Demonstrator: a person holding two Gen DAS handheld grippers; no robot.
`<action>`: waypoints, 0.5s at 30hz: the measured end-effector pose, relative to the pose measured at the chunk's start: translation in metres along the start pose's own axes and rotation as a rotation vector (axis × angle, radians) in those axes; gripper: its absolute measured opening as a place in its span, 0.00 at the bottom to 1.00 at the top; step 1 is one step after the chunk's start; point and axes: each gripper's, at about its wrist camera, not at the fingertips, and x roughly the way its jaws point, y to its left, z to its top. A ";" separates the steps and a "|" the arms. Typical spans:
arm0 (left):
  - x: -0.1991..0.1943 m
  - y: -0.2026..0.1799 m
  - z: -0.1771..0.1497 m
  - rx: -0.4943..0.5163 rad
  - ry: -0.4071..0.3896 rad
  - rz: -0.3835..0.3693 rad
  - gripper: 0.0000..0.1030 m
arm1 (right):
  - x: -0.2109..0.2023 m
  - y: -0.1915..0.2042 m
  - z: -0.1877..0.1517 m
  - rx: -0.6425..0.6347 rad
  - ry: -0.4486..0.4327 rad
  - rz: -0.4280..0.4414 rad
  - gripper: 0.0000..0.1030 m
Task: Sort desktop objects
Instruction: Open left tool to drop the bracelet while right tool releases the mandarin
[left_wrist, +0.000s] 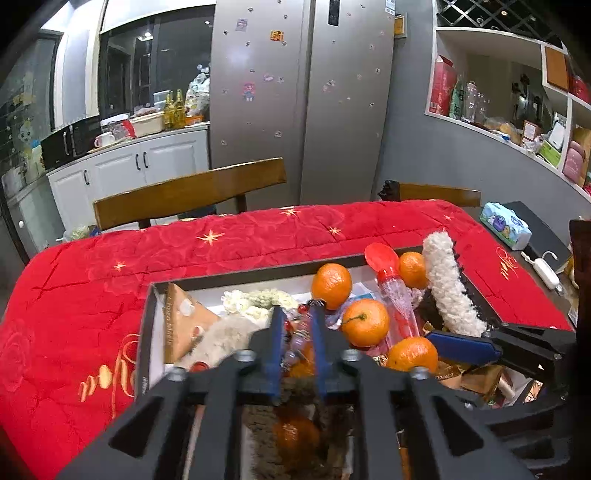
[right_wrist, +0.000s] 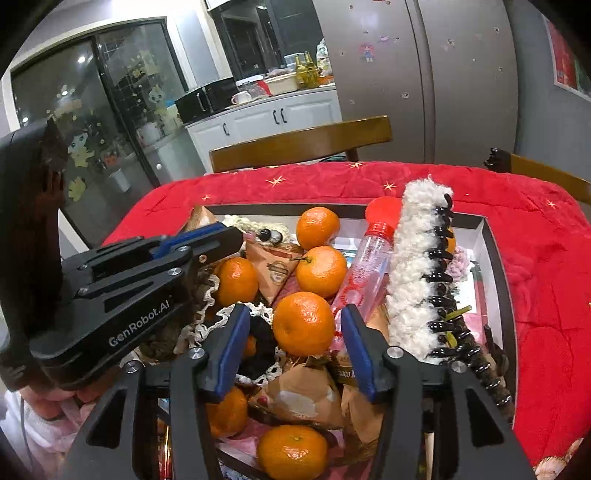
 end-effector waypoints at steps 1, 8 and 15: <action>-0.002 0.000 0.001 0.004 -0.007 0.011 0.26 | -0.001 0.000 0.001 0.002 -0.001 0.012 0.56; -0.030 0.012 0.016 -0.027 -0.110 0.051 0.91 | -0.016 -0.010 0.009 0.094 -0.064 0.101 1.00; -0.054 0.023 0.029 -0.035 -0.187 0.089 1.00 | -0.033 -0.015 0.019 0.131 -0.110 0.119 1.00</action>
